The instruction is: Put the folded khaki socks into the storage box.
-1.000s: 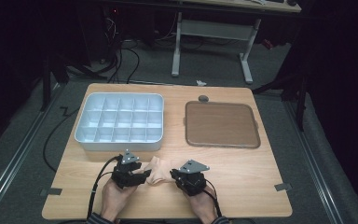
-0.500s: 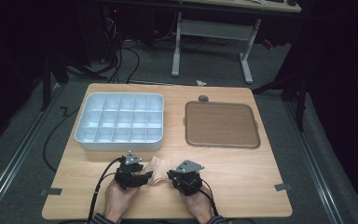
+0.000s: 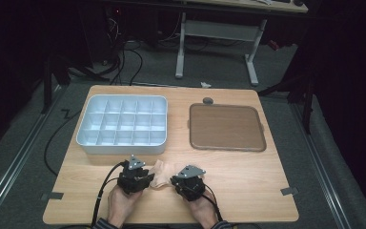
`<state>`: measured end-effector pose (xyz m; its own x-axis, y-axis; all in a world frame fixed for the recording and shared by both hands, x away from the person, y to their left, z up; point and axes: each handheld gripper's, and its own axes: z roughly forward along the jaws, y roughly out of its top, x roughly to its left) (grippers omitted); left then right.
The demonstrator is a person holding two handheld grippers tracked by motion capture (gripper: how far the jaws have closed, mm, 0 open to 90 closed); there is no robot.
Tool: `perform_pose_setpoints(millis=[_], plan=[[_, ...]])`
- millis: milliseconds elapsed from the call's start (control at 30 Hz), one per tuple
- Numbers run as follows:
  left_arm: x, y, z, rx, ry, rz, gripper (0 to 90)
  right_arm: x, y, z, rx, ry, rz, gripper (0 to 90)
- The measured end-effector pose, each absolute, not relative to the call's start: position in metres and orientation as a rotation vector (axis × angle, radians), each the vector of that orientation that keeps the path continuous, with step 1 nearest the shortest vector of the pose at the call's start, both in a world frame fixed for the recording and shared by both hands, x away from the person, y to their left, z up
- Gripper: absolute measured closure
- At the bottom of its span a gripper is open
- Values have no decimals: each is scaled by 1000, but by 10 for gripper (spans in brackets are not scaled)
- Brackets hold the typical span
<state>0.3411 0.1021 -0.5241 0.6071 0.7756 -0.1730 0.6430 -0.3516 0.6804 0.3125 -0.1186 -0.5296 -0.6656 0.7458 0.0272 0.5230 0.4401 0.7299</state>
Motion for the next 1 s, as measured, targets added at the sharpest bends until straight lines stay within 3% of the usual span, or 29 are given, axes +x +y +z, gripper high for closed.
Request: perform_pose_setpoints(millis=[367, 1000], plan=[[344, 102, -526, 2092, 1083, 191, 818, 310, -118, -531, 1071, 2387, 1059, 849], [348, 119, -519, 1990, 1040, 38, 845, 313, -117, -528, 1091, 2419, 1024, 856]])
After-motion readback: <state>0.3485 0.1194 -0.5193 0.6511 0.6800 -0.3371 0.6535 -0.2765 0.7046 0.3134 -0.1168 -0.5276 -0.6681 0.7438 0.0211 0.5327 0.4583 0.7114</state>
